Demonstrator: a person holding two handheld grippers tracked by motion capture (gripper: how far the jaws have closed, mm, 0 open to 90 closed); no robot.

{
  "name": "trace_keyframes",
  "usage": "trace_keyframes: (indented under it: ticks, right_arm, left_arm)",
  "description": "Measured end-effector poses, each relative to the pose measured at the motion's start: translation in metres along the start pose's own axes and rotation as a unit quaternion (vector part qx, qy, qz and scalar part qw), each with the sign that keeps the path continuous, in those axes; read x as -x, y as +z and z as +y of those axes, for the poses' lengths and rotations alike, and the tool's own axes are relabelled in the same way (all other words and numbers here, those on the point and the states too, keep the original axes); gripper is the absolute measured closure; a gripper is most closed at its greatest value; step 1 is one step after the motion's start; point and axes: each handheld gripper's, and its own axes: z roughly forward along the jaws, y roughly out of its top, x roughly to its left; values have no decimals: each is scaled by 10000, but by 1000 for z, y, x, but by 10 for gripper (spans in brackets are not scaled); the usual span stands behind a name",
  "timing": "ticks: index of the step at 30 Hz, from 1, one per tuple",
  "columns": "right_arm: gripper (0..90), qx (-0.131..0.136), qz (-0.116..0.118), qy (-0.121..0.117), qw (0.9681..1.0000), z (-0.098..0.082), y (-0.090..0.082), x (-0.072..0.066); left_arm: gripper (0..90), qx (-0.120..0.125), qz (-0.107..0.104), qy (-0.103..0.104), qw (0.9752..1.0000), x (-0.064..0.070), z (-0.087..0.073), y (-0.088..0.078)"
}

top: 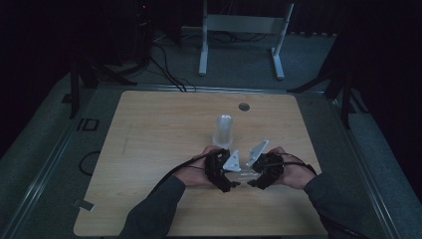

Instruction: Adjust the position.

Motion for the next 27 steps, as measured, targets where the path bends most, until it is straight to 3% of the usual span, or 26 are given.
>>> trace_keyframes:
  ticks: [13,27]
  right_arm:
    - [409,-3,-110,282,9995,-12,0,4]
    - [412,34,-389,801,9960,-27,0,11]
  left_arm:
    - [225,254,121,-306,9991,-5,0,-8]
    - [248,263,266,-548,9978,-10,-2,-9]
